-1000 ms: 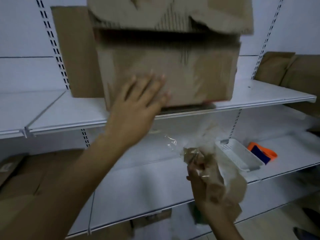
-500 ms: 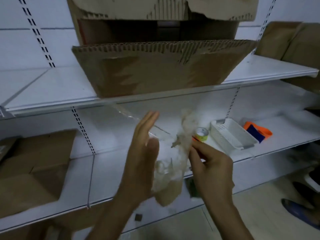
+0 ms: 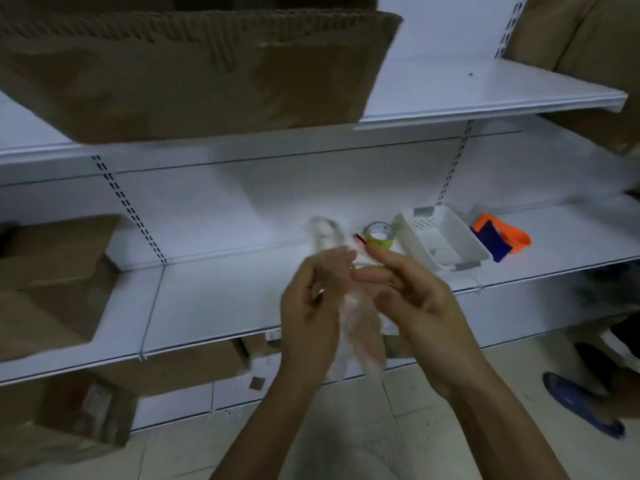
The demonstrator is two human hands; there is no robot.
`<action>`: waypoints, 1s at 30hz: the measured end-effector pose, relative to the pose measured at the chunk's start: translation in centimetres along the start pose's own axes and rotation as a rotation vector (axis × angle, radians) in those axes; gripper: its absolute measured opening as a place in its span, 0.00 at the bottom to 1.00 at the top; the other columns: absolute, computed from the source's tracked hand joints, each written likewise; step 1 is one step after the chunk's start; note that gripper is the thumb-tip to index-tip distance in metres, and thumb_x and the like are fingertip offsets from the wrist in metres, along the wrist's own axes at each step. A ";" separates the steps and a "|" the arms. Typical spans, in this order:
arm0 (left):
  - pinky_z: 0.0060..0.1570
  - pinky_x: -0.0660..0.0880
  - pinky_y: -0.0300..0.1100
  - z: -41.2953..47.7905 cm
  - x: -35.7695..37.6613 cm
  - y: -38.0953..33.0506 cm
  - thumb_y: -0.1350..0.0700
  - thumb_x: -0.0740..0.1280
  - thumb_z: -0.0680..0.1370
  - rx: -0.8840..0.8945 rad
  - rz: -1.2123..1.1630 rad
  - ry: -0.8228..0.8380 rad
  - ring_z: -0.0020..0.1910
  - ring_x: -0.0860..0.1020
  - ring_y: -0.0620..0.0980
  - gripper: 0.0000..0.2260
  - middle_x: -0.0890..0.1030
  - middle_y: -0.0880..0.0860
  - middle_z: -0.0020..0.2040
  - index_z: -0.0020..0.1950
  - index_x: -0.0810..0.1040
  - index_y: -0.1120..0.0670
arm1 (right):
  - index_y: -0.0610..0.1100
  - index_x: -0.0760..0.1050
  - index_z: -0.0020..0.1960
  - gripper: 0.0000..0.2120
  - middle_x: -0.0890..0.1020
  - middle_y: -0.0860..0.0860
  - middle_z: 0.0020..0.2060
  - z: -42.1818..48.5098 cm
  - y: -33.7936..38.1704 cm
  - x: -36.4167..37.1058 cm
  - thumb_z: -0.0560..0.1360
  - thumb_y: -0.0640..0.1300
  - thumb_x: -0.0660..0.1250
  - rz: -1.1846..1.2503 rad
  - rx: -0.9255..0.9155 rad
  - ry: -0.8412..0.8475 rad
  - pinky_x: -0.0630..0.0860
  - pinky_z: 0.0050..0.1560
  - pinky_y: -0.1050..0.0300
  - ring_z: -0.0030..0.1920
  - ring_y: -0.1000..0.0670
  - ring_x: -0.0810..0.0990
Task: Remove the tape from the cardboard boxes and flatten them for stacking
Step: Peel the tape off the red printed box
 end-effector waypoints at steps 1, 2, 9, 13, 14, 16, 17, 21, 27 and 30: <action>0.45 0.78 0.45 0.0 1.1 0.7 0.60 0.64 0.76 -0.114 -0.121 -0.069 0.49 0.82 0.54 0.08 0.84 0.54 0.49 0.53 0.79 0.56 | 0.47 0.76 0.63 0.19 0.83 0.50 0.54 -0.4 -0.2 -1.8 0.76 0.32 0.62 0.180 0.050 -0.043 0.79 0.51 0.58 0.55 0.49 0.82; 0.42 0.79 0.46 -0.1 2.5 1.4 0.60 0.63 0.76 -0.215 -0.200 -0.106 0.47 0.82 0.56 0.09 0.83 0.57 0.49 0.54 0.79 0.57 | 0.46 0.78 0.60 0.16 0.83 0.48 0.54 -0.9 -0.6 -3.5 0.76 0.33 0.63 0.317 0.078 -0.095 0.80 0.50 0.56 0.54 0.46 0.83; 0.36 0.80 0.39 -2.5 12.3 4.9 0.68 0.56 0.79 -0.228 -0.278 -0.209 0.42 0.80 0.54 0.13 0.82 0.53 0.47 0.52 0.77 0.55 | 0.46 0.78 0.50 0.11 0.85 0.54 0.44 -3.8 0.6 -11.8 0.76 0.31 0.64 -0.025 -0.232 -0.531 0.78 0.32 0.65 0.39 0.54 0.85; 0.36 0.79 0.37 -2.1 13.1 7.2 0.60 0.64 0.76 -0.189 -0.184 -0.376 0.42 0.82 0.46 0.08 0.83 0.47 0.45 0.53 0.77 0.52 | 0.54 0.75 0.53 0.10 0.83 0.59 0.47 -6.0 2.2 -13.2 0.75 0.42 0.69 -0.332 -0.451 -0.559 0.79 0.39 0.67 0.43 0.62 0.82; 0.42 0.79 0.40 -1.4 11.9 8.3 0.61 0.63 0.78 -0.240 -0.115 -0.459 0.46 0.80 0.48 0.08 0.82 0.48 0.48 0.55 0.77 0.52 | 0.55 0.76 0.52 0.08 0.82 0.60 0.45 -6.5 2.8 -13.7 0.75 0.44 0.69 -0.469 -0.542 -0.557 0.76 0.39 0.70 0.41 0.63 0.81; 0.48 0.75 0.46 0.2 9.5 10.1 0.63 0.60 0.80 -0.341 -0.020 -0.532 0.52 0.77 0.54 0.10 0.78 0.53 0.52 0.60 0.74 0.57 | 0.55 0.76 0.53 0.08 0.81 0.59 0.44 -6.8 2.7 -15.2 0.74 0.47 0.67 -0.608 -0.621 -0.547 0.74 0.39 0.72 0.40 0.62 0.80; 0.49 0.75 0.48 1.1 8.9 10.7 0.63 0.61 0.80 -0.348 -0.002 -0.524 0.52 0.76 0.55 0.09 0.78 0.55 0.52 0.60 0.74 0.59 | 0.57 0.75 0.54 0.09 0.82 0.59 0.45 -5.9 2.2 -15.9 0.74 0.50 0.67 -0.581 -0.574 -0.492 0.76 0.40 0.70 0.43 0.61 0.81; 0.48 0.75 0.41 3.5 11.4 12.2 0.60 0.63 0.80 -0.260 0.184 -0.436 0.49 0.79 0.49 0.04 0.81 0.51 0.48 0.50 0.76 0.52 | 0.53 0.70 0.66 0.18 0.76 0.49 0.65 -0.1 -0.9 -14.4 0.76 0.51 0.62 -0.891 -0.555 -0.154 0.70 0.63 0.63 0.67 0.51 0.72; 0.45 0.78 0.41 7.5 16.8 15.6 0.56 0.65 0.78 -0.518 -0.111 -0.097 0.50 0.81 0.52 0.07 0.84 0.54 0.48 0.52 0.80 0.56 | 0.53 0.52 0.75 0.32 0.56 0.55 0.75 9.9 -7.5 -19.6 0.76 0.68 0.46 -1.066 -0.219 0.093 0.49 0.75 0.51 0.75 0.57 0.51; 0.55 0.76 0.46 7.9 21.0 16.8 0.41 0.69 0.71 -0.765 -0.228 0.281 0.57 0.80 0.49 0.21 0.82 0.50 0.57 0.60 0.79 0.50 | 0.56 0.63 0.70 0.22 0.68 0.55 0.70 13.0 -9.5 -24.4 0.76 0.58 0.58 -0.578 0.012 -0.008 0.63 0.68 0.64 0.68 0.63 0.66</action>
Point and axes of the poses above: each hand's wrist, its own z-axis towards the middle knuckle, its own x-axis out of the palm, y = z × x, the point moved 5 cm from there along z, towards the middle knuckle
